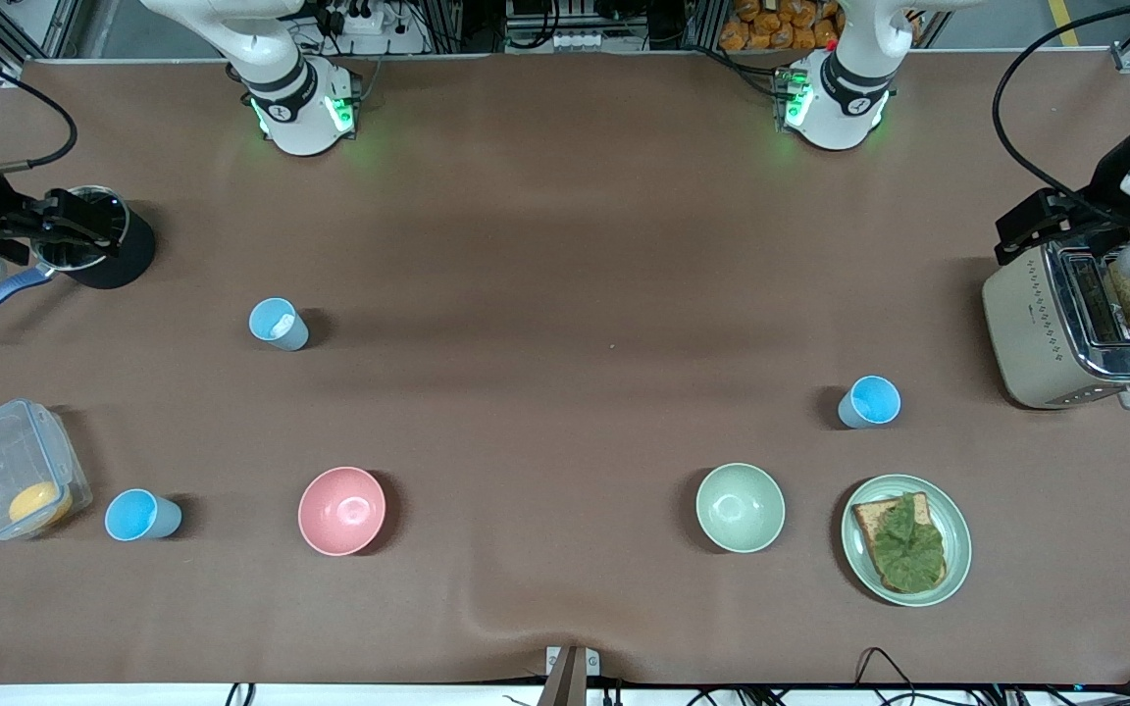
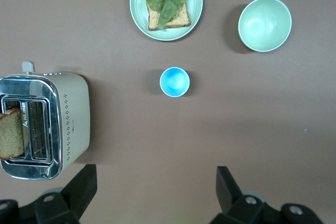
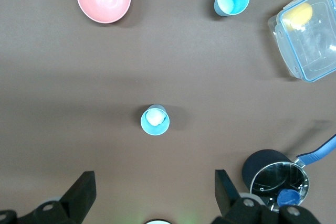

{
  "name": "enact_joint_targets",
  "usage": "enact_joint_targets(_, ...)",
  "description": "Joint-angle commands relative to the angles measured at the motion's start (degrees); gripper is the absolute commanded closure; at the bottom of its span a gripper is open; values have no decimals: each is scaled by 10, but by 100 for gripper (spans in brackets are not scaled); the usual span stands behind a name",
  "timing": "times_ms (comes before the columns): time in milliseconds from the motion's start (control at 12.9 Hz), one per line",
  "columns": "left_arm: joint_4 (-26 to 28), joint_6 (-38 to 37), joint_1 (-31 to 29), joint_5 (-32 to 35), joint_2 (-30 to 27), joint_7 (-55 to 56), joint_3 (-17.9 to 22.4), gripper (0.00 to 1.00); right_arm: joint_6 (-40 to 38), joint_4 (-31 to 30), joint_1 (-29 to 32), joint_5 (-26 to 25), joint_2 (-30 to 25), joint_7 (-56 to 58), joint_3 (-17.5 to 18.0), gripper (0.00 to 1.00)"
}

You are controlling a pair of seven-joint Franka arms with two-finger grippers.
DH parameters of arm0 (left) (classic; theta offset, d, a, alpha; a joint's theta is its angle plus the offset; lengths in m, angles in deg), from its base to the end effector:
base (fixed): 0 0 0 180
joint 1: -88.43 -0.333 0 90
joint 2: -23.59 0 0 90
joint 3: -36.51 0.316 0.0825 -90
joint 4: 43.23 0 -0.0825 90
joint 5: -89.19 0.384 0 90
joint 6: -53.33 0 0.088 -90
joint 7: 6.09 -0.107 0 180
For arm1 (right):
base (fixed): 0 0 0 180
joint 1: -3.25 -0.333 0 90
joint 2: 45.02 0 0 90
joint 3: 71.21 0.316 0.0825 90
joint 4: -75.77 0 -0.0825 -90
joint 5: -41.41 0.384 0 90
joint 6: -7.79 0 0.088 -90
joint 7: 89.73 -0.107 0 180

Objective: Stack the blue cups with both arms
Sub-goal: 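Move the left gripper toward the blue cup beside the toaster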

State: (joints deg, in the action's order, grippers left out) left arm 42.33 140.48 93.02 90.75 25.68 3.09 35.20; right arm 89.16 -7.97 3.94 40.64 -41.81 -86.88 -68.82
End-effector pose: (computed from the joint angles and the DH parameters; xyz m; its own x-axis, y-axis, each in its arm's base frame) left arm 0.5587 -0.0544 0.6362 0.9983 0.0585 -0.0044 0.0584 -0.9979 -0.0274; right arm 0.5561 0.0142 0.6317 0.9922 0.0773 -0.0976 0.0783 -0.9969 0.0062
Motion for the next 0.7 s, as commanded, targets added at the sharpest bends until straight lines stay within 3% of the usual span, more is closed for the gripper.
enact_joint_targets(0,11,24,0,5,18,-14,-1,0,-10,16,9,-6,7,-7,9,0)
enact_joint_targets(232,63,76,0,5,18,-10,-1,0,-9,16,11,-6,8,-7,9,0)
enact_joint_targets(619,217,247,-1,13,12,-13,-1,0,-9,16,8,-7,8,-7,7,0)
